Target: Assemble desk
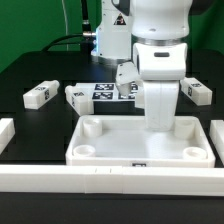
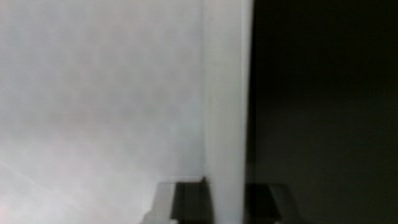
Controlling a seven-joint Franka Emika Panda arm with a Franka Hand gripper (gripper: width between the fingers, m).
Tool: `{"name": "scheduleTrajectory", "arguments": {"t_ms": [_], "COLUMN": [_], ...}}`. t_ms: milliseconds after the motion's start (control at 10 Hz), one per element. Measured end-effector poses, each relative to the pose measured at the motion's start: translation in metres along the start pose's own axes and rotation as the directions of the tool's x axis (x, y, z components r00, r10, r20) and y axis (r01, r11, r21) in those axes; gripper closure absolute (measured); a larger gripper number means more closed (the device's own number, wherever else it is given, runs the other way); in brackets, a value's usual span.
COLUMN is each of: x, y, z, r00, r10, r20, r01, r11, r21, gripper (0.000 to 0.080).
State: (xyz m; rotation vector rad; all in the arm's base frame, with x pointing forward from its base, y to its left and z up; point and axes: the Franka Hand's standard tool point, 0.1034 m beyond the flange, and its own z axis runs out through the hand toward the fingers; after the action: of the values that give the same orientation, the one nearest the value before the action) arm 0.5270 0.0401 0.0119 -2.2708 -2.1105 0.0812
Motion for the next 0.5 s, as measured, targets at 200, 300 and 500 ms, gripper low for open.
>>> {"name": "scheduleTrajectory", "arguments": {"t_ms": [200,300,500], "x": [0.009,0.014,0.019], "y": [0.004,0.006,0.009], "z": [-0.001,-0.001,-0.001], "r00": [1.000,1.000,1.000], "r10": [0.008,0.008,0.001], "r20": [-0.001,-0.001,-0.002], "r01": [-0.008,-0.008,-0.001], "r11": [1.000,1.000,1.000], "r21": [-0.007,-0.010,-0.014], "gripper": [0.0733,0.0733,0.0733]}}
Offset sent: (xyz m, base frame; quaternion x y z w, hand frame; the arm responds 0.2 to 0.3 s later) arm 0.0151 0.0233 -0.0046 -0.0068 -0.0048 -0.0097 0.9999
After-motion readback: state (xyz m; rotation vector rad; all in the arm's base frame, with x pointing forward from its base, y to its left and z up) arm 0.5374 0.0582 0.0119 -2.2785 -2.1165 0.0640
